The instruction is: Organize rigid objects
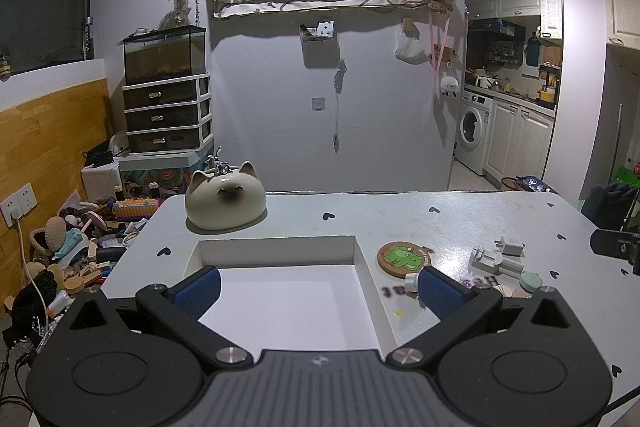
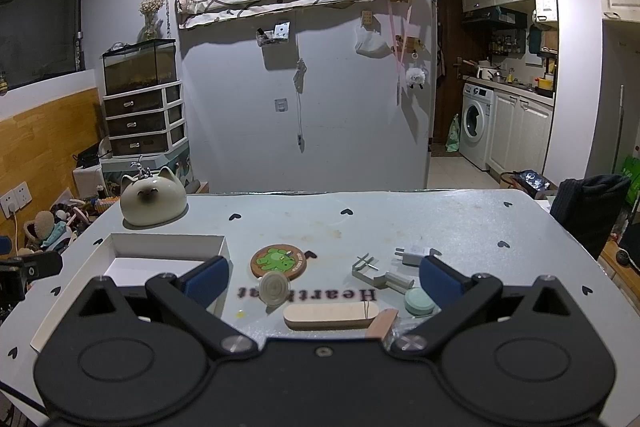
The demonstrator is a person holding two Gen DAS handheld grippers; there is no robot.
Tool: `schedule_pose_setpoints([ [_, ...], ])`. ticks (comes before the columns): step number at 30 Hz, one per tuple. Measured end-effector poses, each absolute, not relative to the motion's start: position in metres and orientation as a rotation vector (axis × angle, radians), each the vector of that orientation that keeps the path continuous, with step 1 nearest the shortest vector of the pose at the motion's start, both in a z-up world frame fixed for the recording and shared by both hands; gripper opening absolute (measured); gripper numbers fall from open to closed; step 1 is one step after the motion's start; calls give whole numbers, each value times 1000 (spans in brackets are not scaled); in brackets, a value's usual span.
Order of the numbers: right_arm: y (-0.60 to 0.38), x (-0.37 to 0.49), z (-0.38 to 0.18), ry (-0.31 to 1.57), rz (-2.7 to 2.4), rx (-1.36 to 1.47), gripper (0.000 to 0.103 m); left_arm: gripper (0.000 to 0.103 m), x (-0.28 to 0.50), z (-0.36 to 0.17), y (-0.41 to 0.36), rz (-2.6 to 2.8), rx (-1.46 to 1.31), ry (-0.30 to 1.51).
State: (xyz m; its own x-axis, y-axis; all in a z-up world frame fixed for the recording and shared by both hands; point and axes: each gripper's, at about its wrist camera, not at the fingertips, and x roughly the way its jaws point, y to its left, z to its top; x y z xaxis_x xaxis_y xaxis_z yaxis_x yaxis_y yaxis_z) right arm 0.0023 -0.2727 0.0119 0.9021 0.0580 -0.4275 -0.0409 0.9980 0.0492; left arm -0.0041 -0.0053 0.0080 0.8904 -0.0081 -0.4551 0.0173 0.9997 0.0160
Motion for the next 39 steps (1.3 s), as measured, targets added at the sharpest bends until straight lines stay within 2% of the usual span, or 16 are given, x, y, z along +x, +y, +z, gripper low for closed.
schedule_pose_setpoints([
  [32, -280, 2, 9, 431, 46, 35, 103, 103, -6, 7, -15, -28, 41, 449],
  [39, -282, 5, 12, 419, 36, 37, 103, 103, 11, 6, 7, 25, 4, 444],
])
